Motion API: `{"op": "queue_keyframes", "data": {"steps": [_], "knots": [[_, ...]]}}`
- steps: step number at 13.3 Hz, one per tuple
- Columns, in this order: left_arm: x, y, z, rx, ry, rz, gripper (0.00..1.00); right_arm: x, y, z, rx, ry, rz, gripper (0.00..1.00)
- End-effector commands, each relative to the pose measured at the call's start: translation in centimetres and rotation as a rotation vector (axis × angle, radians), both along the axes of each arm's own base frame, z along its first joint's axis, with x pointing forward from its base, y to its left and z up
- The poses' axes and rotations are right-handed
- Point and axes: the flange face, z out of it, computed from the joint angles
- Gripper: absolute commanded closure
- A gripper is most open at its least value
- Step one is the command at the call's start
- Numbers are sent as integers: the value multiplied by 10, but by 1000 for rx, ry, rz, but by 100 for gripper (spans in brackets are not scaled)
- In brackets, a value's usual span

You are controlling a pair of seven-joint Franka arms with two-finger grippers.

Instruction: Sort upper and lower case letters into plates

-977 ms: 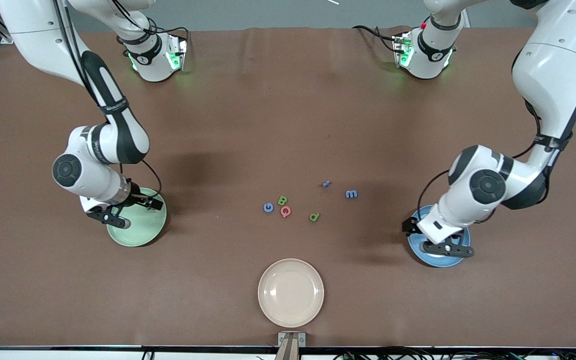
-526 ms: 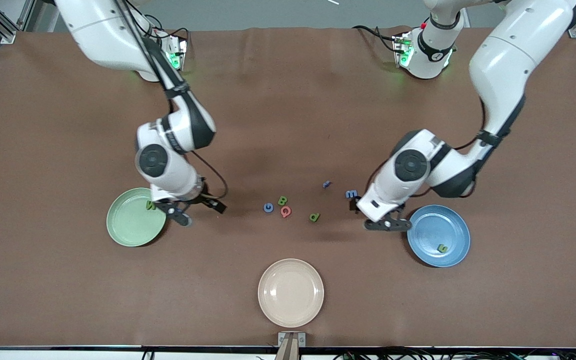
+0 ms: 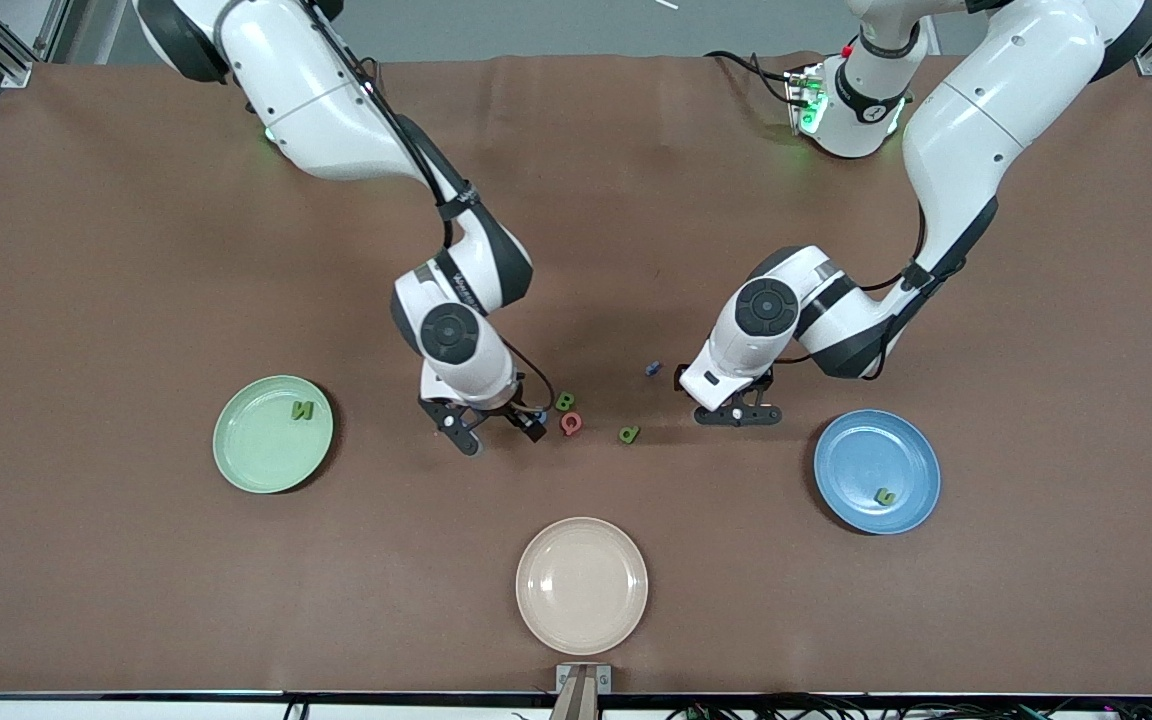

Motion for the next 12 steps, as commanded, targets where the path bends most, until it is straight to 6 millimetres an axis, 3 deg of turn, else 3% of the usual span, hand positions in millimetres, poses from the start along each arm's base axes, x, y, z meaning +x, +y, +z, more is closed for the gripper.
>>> {"op": "queue_keyframes", "data": {"steps": [1,3,7,9,12], "knots": [[-2,-5,0,-2,-21,20,22,14,22,-17,-71,-16,-66,0],[-7,-13,-2,-3,-18,14,23,12,24,-19,-70,-15,-64,4],[-8,-19,-12,-11,-4,11,29,8,30,-20,-63,-12,-63,29],[-10,-20,-17,3,-4,4,32,5,33,-20,-60,-8,-59,49],[-3,-19,-19,7,-11,13,44,3,35,-19,-58,-6,-61,95]]}}
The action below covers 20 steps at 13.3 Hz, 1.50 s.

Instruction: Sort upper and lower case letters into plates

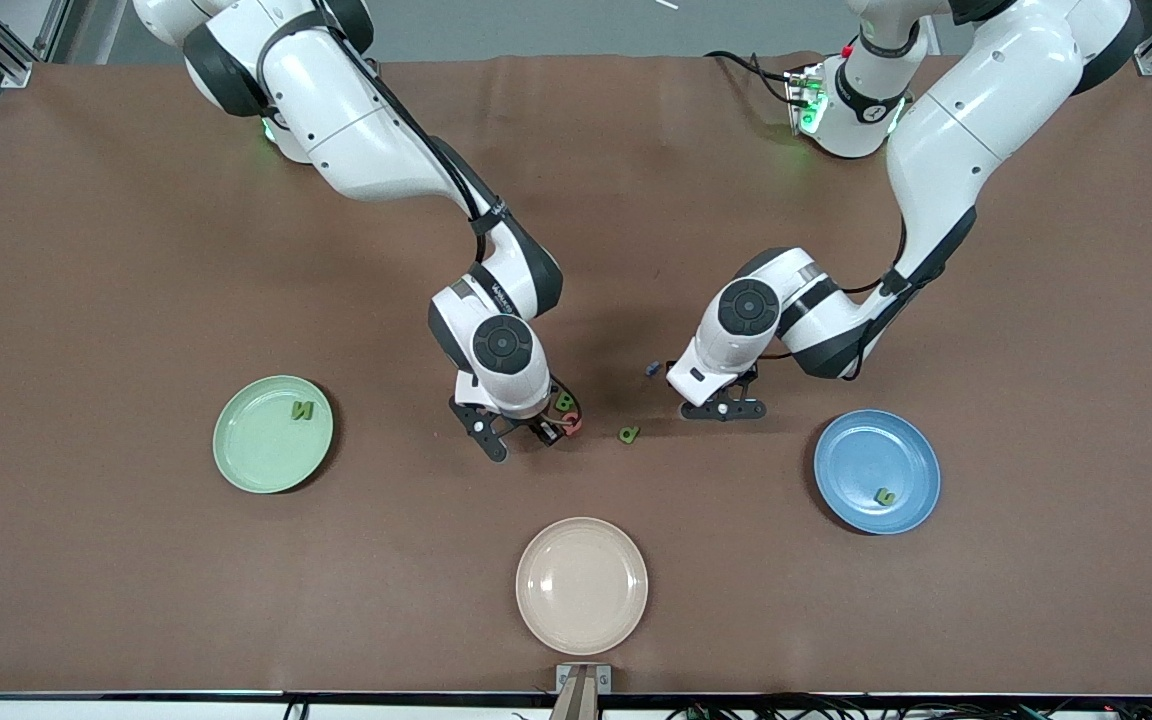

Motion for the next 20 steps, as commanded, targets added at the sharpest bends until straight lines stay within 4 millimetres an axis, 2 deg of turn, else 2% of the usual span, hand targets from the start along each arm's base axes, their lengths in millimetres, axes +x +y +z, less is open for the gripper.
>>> {"op": "queue_keyframes", "data": {"steps": [1,3,5,7,8,12,13,14,16,18,20], "knots": [[8,-4,0,7,-29,8,53,-5,5,-3,-12,0,-2,100],[13,4,-2,16,-32,15,71,5,-5,12,-4,-9,11,100],[18,7,0,21,-40,14,94,23,-38,27,-25,32,79,100],[35,18,15,21,-70,16,96,43,-82,56,-33,58,145,100],[47,22,28,17,-95,17,96,50,-112,69,-23,70,185,100],[108,86,65,5,-176,4,96,53,-266,95,28,119,407,100],[120,104,73,5,-192,-26,96,51,-296,98,34,126,465,100],[132,123,79,8,-206,-60,96,49,-327,97,40,131,512,100],[145,164,74,32,-202,-119,95,43,-374,90,52,134,577,100],[147,196,59,72,-179,-118,91,28,-405,72,53,109,624,100],[145,218,48,86,-155,-92,81,9,-425,45,51,99,635,100]]}}
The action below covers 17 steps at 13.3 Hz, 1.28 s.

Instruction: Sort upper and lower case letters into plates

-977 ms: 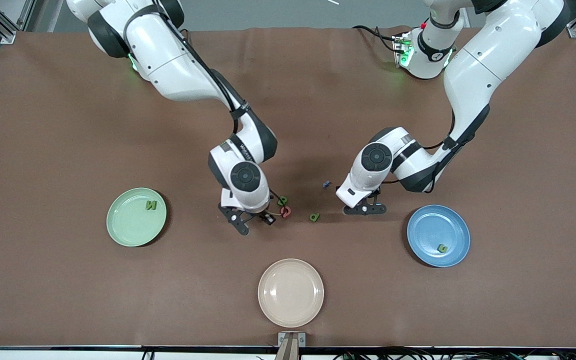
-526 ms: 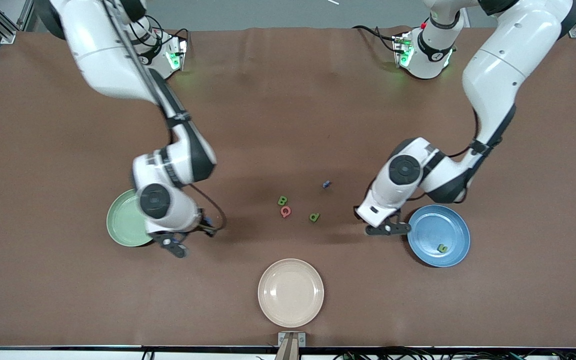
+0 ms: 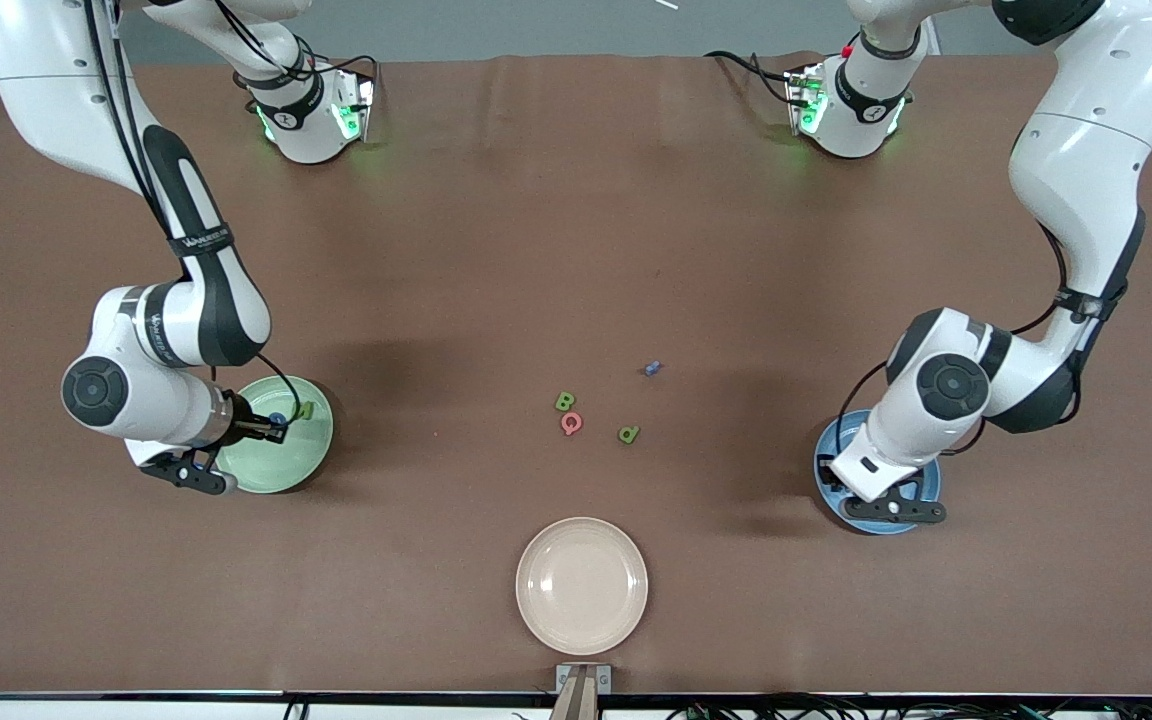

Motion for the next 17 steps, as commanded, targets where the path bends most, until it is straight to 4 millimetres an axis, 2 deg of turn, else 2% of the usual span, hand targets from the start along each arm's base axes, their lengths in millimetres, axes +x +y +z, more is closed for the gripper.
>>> {"op": "queue_keyframes", "data": {"steps": [1,2,3,4,5,6,7,8,10,11,13,15,17], "knots": [[-5,17,-9,32,22,6,69,-35,-11,-22,22,-15,42,99],[-7,22,-14,39,31,10,42,-37,-20,-27,24,-10,44,99],[-9,25,-17,42,36,22,8,-37,-31,-28,25,-11,40,99],[-8,23,-13,43,29,24,0,-37,-34,-29,26,-16,55,98],[-8,19,-8,38,26,23,0,-37,-41,-30,27,-19,58,96],[-10,14,3,50,38,25,0,-37,-45,-31,28,-18,51,79],[-14,0,13,53,54,27,0,-37,-45,-30,28,-18,52,56],[-19,-20,28,45,59,48,0,-36,-44,-30,29,-18,48,1],[-35,-61,39,27,90,130,0,-32,-29,-25,28,-23,33,0],[-46,-82,38,16,106,163,0,-25,-2,-16,19,-37,-15,0],[-66,-127,34,-10,114,248,0,-16,66,4,6,-54,-114,0],[-88,-179,27,-22,117,289,0,-18,131,21,-5,-50,-212,0],[-107,-219,16,-54,120,355,3,-24,195,19,-6,-60,-284,0]]}}
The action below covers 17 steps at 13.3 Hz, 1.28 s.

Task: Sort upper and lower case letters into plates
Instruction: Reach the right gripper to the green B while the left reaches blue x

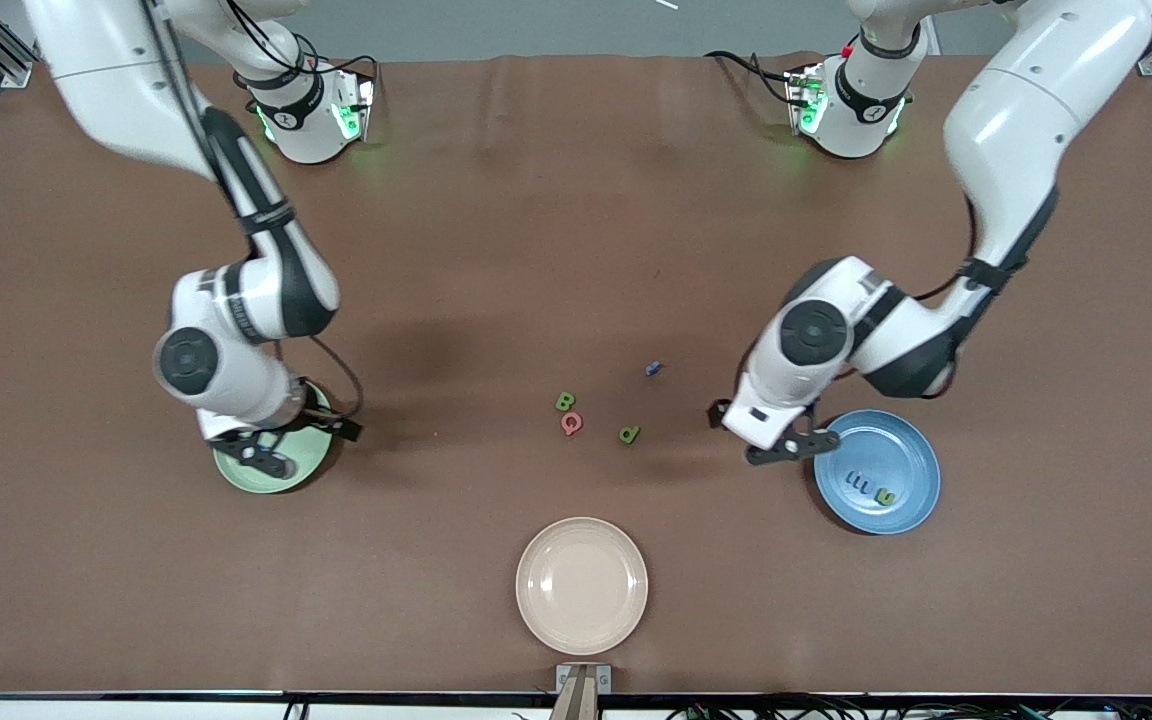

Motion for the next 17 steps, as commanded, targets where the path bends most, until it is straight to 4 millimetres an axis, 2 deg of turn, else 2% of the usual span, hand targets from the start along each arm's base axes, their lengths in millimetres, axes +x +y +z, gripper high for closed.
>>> {"op": "queue_keyframes", "data": {"steps": [1,4,6,7,9,12,14,17], "knots": [[-18,-37,-16,-43,-2,108,5,-9,75,-4,7,3,-111,0],[-36,-65,-37,-80,15,208,11,-13,175,-11,34,-26,-179,0],[-50,-86,-49,-92,16,277,14,-30,225,-24,35,-32,-127,0],[-54,-89,-56,-79,19,295,14,-35,241,-27,40,-40,-106,0],[-62,-95,-62,-66,21,302,20,-45,267,-36,39,-46,-77,0],[-67,-96,-68,-59,32,311,26,-56,294,-53,33,-50,-42,4],[-71,-96,-72,-53,41,313,30,-60,299,-61,4,-68,-3,7],[-77,-98,-76,-50,54,311,33,-66,304,-68,-10,-69,8,20]]}}
